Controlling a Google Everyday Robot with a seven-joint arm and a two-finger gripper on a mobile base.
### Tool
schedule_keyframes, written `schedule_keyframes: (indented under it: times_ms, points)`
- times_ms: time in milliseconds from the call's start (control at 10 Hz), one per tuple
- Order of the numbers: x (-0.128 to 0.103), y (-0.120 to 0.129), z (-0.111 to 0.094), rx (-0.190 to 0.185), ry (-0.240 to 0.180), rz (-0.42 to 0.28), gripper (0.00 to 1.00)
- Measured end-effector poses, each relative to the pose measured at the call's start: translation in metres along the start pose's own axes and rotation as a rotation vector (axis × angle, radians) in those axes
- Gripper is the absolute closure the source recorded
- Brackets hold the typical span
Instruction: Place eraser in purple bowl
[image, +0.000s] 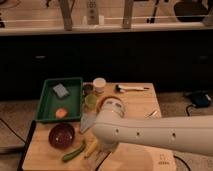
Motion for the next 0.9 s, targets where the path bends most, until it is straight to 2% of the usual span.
schedule_keyframes:
  times_ms: [500,600,700,900]
  points:
    - [-0.003,-0.002,-0.001,0.001,-0.004,-0.017,0.94]
    - [-0.004,-0.002,-0.002,0.002,-0.003,-0.019,0.97]
    - [-0.004,-0.004,-0.003,0.004,0.004,-0.024,1.00]
    - [-0.008,-0.018,-0.006,0.011,0.017,-0.053,1.00]
